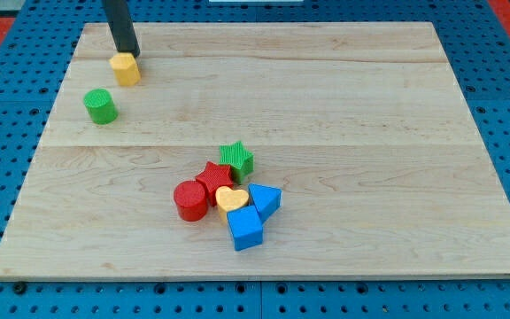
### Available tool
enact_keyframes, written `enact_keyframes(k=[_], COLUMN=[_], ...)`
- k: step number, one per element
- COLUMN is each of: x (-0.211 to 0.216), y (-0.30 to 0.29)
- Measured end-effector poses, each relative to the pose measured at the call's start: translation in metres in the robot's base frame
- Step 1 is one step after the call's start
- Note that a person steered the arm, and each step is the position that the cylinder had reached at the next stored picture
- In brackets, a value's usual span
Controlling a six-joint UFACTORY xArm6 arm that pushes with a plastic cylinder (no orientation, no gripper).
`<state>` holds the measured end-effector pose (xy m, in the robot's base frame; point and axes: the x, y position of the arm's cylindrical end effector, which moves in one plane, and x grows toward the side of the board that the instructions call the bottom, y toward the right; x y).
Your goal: Push the red star green star into the group of blocks
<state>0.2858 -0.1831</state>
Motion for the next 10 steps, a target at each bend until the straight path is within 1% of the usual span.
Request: enact_keyframes(k=[1, 2, 3, 4, 5, 6, 7, 8, 9, 10], x=[0.032, 0.007, 0.047, 0.056, 0.066, 0.102, 0.129, 0.177, 0.161, 0.082], y=[0.003, -0.008, -0.01, -0.011, -0.026, 0.006, 0.065, 0.097, 0.102, 0.063])
